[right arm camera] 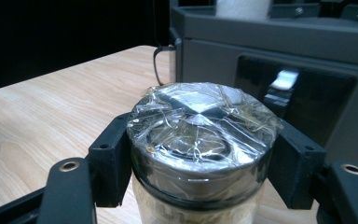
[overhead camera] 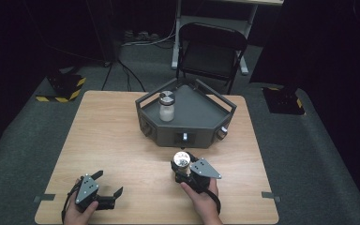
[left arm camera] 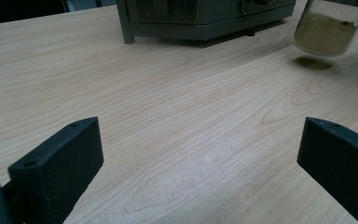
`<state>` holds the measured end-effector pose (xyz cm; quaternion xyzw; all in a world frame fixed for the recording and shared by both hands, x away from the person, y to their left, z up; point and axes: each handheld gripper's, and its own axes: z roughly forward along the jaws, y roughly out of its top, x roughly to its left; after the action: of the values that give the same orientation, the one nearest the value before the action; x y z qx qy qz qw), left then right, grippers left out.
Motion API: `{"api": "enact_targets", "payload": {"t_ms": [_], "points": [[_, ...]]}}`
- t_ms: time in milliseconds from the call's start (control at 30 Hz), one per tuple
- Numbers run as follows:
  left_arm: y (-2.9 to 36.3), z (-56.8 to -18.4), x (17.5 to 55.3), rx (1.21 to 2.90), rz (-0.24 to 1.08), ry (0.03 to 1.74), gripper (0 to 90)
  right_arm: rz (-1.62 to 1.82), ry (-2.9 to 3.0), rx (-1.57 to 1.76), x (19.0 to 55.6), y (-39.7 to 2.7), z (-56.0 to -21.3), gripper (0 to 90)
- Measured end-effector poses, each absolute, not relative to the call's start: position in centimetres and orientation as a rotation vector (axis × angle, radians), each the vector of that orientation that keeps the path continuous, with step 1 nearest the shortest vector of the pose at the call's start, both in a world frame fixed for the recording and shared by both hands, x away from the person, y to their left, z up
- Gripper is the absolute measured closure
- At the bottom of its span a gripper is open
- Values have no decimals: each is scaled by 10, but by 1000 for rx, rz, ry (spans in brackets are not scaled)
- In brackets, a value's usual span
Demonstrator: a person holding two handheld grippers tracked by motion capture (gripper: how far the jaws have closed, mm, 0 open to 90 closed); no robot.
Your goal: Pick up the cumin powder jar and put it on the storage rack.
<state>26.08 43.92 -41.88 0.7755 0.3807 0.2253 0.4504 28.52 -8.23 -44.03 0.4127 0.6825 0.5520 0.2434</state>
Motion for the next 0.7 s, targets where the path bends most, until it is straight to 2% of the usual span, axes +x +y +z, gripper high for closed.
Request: {"api": "enact_targets", "payload": {"t_ms": [700], "points": [[439,-419,261,1921,552,937,6,1458,1779,1195,277,-123,-414,327]]}}
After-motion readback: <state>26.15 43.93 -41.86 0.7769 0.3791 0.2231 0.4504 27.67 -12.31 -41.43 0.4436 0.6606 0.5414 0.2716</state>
